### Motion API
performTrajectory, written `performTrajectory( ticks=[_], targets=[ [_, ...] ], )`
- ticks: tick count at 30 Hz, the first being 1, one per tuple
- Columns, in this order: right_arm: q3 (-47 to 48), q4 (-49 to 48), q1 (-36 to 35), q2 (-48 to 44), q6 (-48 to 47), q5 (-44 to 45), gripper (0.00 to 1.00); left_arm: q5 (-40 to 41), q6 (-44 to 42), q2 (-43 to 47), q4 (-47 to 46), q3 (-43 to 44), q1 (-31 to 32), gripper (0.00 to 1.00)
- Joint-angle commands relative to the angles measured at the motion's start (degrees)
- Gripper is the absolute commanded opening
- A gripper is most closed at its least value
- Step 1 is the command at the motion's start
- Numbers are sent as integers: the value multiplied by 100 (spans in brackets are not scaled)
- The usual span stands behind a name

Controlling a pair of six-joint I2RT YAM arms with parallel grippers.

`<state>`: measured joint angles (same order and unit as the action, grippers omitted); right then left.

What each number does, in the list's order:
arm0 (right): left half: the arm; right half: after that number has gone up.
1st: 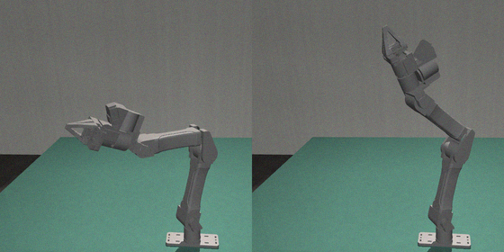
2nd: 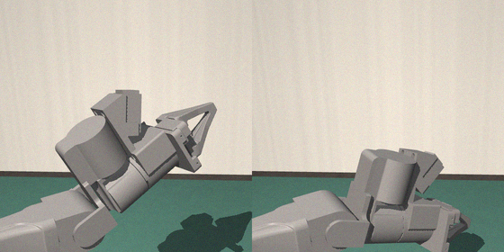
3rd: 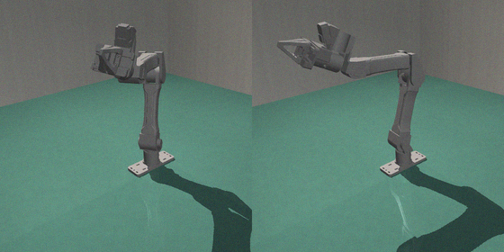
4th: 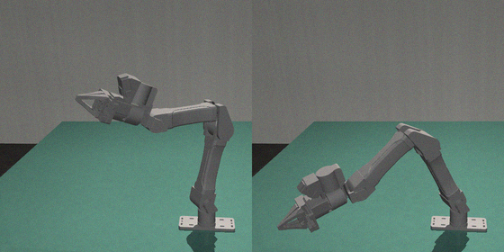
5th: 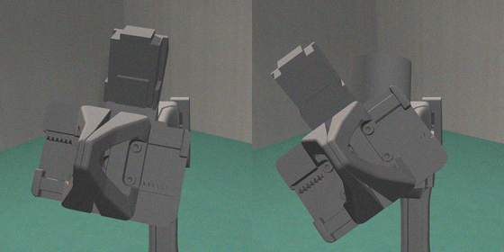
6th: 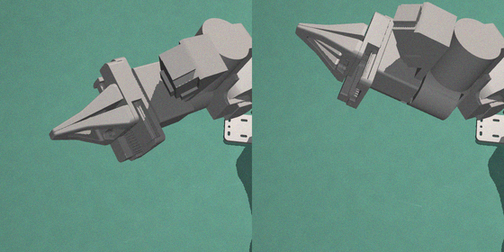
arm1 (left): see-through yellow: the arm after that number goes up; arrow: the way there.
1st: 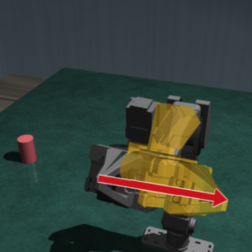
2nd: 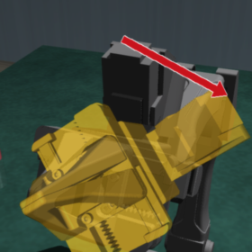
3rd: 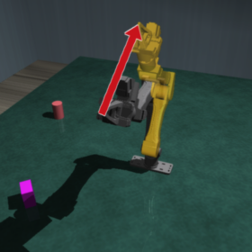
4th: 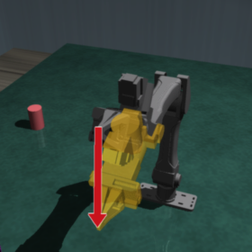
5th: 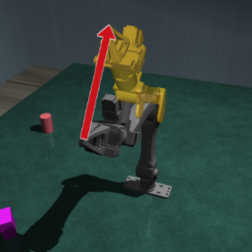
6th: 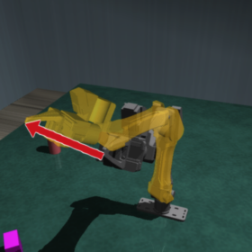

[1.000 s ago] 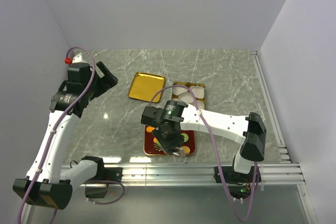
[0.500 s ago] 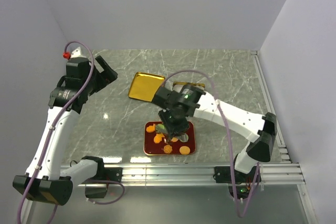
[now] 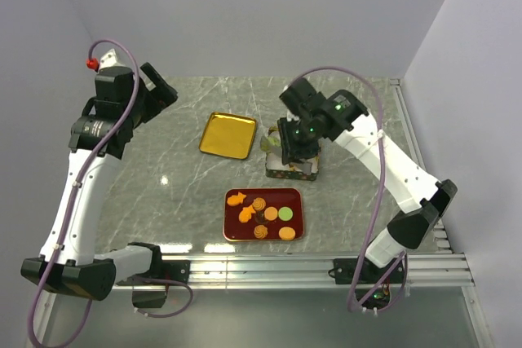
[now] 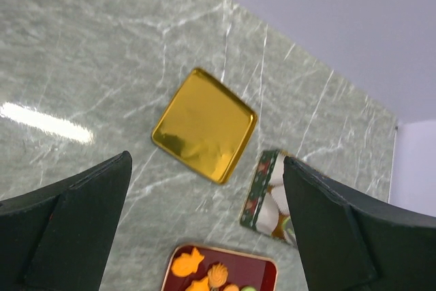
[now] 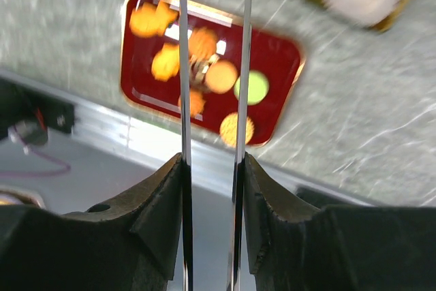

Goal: Pack the cookies

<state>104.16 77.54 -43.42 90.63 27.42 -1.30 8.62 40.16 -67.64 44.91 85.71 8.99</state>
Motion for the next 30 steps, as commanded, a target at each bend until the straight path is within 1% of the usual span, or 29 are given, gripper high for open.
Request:
performTrajectory(
  ticks=[1,4,6,8,9,10,12,14,16,21,30],
  targets=[
    [368,517,359,113,-316,104,31,446,149,31,-96,402,23,99],
    [569,464,562,279,-290,-1,30,518,106,189,-297,385,23,100],
    [895,464,694,507,-281,-20,30,386,45,452,-710,122,23,100],
    [1088,464,764,735,-290,-19,29,272,35,715,-1078,-202,23,100],
    [1193,438,826,806,-281,-11,29,298,88,1013,-1246,-569,23,99],
    [1229,429,852,868,-272,16,29,359,245,1190,-1604,-756,23,99],
    [1195,342,922,991,-263,86,28,447,369,1671,-1905,-1308,23,99],
    [1098,262,975,1053,-237,121,28,395,282,1937,-2266,-1565,23,99],
    [905,131,1072,1088,-219,121,27,386,159,2131,-2259,-1689,23,99],
    [711,-45,1169,1132,-263,121,27,465,-35,2088,-1916,-1593,23,99],
    [676,-204,1187,1448,-307,315,26,219,-298,2114,-1968,-1733,23,99]
  ],
)
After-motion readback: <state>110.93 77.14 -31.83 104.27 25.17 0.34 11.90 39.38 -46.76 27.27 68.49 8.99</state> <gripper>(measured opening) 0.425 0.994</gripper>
